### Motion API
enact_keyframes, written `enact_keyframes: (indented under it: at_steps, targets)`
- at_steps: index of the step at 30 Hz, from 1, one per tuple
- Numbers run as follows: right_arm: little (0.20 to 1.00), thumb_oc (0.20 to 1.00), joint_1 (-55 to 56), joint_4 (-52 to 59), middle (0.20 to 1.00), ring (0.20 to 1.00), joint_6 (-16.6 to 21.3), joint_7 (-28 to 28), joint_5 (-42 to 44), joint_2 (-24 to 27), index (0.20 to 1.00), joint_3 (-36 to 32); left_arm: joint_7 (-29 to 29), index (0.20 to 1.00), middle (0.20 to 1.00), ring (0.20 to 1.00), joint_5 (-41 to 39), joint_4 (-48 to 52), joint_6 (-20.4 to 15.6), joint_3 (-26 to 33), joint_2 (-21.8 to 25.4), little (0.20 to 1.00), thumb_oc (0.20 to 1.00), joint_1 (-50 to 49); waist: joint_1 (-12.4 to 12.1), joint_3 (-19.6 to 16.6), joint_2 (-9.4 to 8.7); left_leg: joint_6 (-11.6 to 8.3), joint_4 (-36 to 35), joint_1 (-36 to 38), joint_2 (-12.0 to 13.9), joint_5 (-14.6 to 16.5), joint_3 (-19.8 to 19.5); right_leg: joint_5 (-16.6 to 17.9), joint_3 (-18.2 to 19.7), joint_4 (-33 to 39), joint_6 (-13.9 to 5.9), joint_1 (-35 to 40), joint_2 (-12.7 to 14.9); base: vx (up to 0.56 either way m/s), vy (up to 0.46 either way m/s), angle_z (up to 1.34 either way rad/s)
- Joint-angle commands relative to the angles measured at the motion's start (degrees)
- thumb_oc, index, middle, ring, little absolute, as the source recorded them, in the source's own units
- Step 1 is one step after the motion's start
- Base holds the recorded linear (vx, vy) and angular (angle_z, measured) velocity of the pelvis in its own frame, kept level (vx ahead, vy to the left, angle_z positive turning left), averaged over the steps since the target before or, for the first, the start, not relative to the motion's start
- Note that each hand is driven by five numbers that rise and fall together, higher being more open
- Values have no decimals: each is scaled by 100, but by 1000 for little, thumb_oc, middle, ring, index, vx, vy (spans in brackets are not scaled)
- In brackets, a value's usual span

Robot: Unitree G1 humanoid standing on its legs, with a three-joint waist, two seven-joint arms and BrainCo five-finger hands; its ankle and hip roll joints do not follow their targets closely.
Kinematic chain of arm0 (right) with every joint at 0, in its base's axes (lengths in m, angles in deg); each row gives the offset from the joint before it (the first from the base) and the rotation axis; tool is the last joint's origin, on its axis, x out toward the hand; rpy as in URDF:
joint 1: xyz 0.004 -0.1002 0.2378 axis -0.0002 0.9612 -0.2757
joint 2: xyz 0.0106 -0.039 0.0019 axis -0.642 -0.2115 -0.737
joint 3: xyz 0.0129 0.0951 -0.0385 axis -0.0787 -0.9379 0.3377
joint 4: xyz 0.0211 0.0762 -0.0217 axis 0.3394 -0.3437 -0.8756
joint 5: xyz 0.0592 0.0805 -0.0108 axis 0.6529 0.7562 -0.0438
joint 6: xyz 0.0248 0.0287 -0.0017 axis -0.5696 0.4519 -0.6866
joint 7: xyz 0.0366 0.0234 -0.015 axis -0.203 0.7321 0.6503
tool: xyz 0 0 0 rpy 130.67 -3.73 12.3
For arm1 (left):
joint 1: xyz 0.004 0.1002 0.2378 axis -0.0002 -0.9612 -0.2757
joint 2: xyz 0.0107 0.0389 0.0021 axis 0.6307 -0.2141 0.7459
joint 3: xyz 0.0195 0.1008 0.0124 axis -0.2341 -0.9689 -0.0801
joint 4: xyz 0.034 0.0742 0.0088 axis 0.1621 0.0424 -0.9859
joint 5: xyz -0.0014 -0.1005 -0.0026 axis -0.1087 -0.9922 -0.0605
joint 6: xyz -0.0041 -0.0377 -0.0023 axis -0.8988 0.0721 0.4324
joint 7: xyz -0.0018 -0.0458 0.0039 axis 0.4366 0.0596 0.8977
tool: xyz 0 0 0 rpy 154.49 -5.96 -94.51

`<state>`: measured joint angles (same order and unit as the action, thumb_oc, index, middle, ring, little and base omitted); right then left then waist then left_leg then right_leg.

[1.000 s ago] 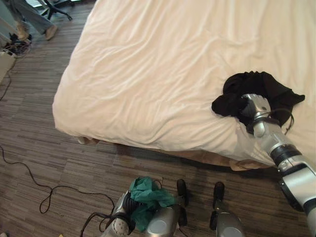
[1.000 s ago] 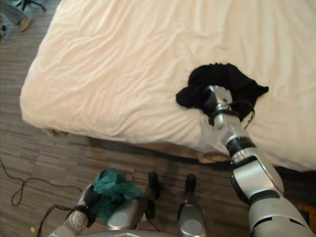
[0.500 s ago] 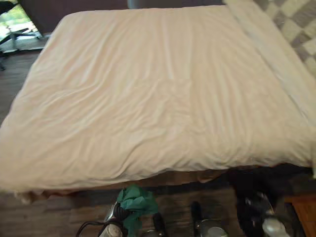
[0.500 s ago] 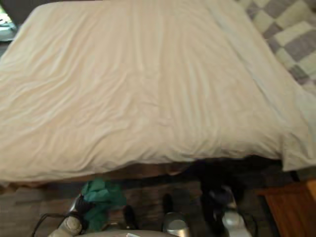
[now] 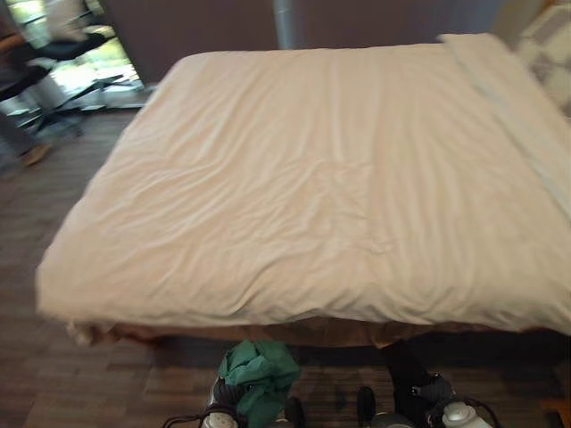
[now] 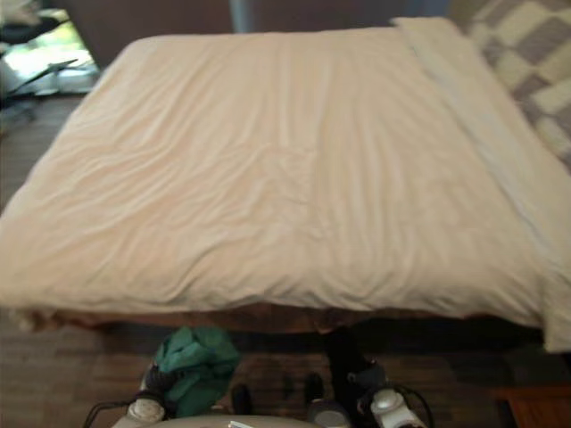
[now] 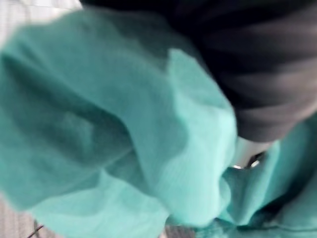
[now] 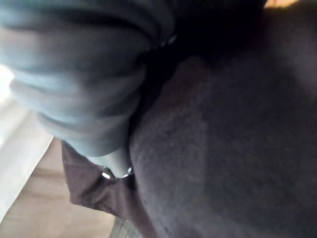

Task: Tidy up the quilt and then pick up the clothes from the bed and put them into the laundry hamper.

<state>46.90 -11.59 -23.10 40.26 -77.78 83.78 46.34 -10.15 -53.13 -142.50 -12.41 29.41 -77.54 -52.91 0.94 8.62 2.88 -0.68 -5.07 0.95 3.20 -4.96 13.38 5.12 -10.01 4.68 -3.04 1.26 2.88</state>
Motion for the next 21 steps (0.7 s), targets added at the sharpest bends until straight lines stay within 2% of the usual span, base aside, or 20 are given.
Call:
enact_keyframes:
  at_steps: [1,2,3,4,6,7,8,9,10,11,12,13,14,15,16,17,18,20,21]
  targets:
    - [200,200,-520,-196,200,200,-11,-6,-413,64,200,42,-162,200,200,200,-300,-149,-85,70,190,200,200,438,-248,399,-133,-557,7,73,271,359,-350,-850,-105,-59,-532,97,574,-195,-43,103]
    - [200,200,-438,-414,200,200,-31,-54,-625,209,200,57,-95,200,200,200,-246,-215,-54,-56,210,200,200,636,-509,466,-105,-651,97,-239,257,218,-245,-869,-894,-47,-521,188,824,-216,1,107]
    - [200,200,-391,-451,200,200,-58,-61,-627,231,200,21,-61,200,200,200,-230,-205,-33,-75,216,200,200,680,-523,472,-122,-649,151,-257,345,206,110,-856,-1219,-105,-531,210,944,-229,10,197]
    - [200,200,-311,-500,200,200,-89,-108,-606,236,200,-12,-13,200,200,200,-222,-251,9,-37,222,200,200,707,-491,450,-174,-656,290,-136,578,298,804,-912,-1612,-174,-563,328,1076,-134,46,253]
    - [200,200,-187,-528,200,200,-136,-197,-525,199,200,-68,34,200,200,200,-257,-367,83,131,283,200,200,662,-502,408,-280,-643,800,-35,956,389,1511,-944,-2160,-332,-466,565,1192,-118,56,281]
    - [200,200,-183,-524,200,200,-137,-198,-523,194,200,-63,37,200,200,200,-257,-371,81,133,290,200,200,659,-469,417,-280,-651,855,-56,975,416,1471,-961,-2194,-335,-465,593,1183,-42,115,230]
    - [200,200,-14,-518,200,200,-177,-222,-410,117,200,-215,48,200,200,200,-241,-649,201,298,326,200,200,543,-509,265,-346,-670,1010,126,1161,485,1680,-1005,-2563,-535,-384,721,1283,61,204,248]
    - [200,200,99,-492,200,200,-190,-275,-314,56,200,-270,81,200,200,200,-237,-690,200,314,292,200,200,445,-464,171,-339,-637,927,128,1097,482,1579,-1012,-2712,-665,-411,773,1332,102,372,250]
    - [200,200,167,-434,200,200,-174,-256,-251,0,200,-346,117,200,200,200,-222,-744,223,325,260,200,200,396,-496,82,-368,-606,761,174,965,475,1553,-985,-2897,-893,-443,782,1486,118,433,222]
    - [200,200,195,-371,200,200,-143,-263,-139,-62,200,-437,157,200,200,200,-258,-800,218,379,275,200,200,405,-529,78,-381,-494,603,195,767,538,1475,-903,-2996,-1447,-506,652,1731,96,452,184]
    - [200,200,190,-298,200,200,-152,-235,-65,-120,200,-472,156,200,200,200,-272,-797,236,398,269,200,200,413,-501,145,-390,-330,452,222,554,635,1289,-721,-2924,-2098,-635,428,2057,65,393,131]
    - [200,200,119,-232,200,200,-159,-216,-4,-137,200,-499,144,200,200,200,-300,-767,249,378,275,200,200,438,-438,251,-398,-238,356,233,401,678,1103,-448,-2621,-2605,-766,174,2253,40,256,121]
    - [200,200,117,-233,200,200,-160,-216,-4,-138,200,-498,144,200,200,200,-300,-767,250,380,276,200,200,439,-437,250,-407,-232,353,232,388,679,1105,-453,-2613,-2623,-772,162,2270,-29,206,152]
    - [200,200,-22,-73,200,200,-107,-141,248,-138,200,-529,135,200,200,200,-269,-702,229,223,308,200,200,558,-226,416,-370,-183,386,141,328,671,695,-785,-1142,-2737,-665,-409,1632,-92,170,177]
    - [200,200,-46,46,200,200,-81,-90,473,-118,200,-534,141,200,200,200,-282,-616,214,136,333,200,200,668,-76,471,-308,-148,325,85,291,544,417,-1100,-141,-2579,-571,-774,872,-62,208,203]
    - [200,200,-16,59,200,200,-66,-38,586,-103,200,-579,170,200,200,200,-262,-583,203,80,318,200,200,721,-7,523,-310,-124,247,130,130,562,151,-1255,410,-2290,-650,-748,563,12,116,192]
    - [200,200,19,-18,200,200,-64,-11,613,-61,200,-598,201,200,200,200,-236,-575,189,30,311,200,200,785,26,568,-295,-87,166,164,12,607,-123,-1234,724,-1983,-616,-649,495,86,20,202]
    - [200,200,38,-69,200,200,-43,-9,689,-71,200,-609,225,200,200,200,-157,-625,177,-82,346,200,200,856,140,534,-311,-74,61,185,-74,614,-475,-1141,1254,-1496,-533,-642,296,70,-27,245]
    - [200,200,38,-69,200,200,-43,-9,689,-71,200,-609,225,200,200,200,-157,-625,177,-82,346,200,200,856,140,532,-311,-74,61,183,-74,614,-474,-1140,1255,-1495,-532,-644,296,96,15,264]
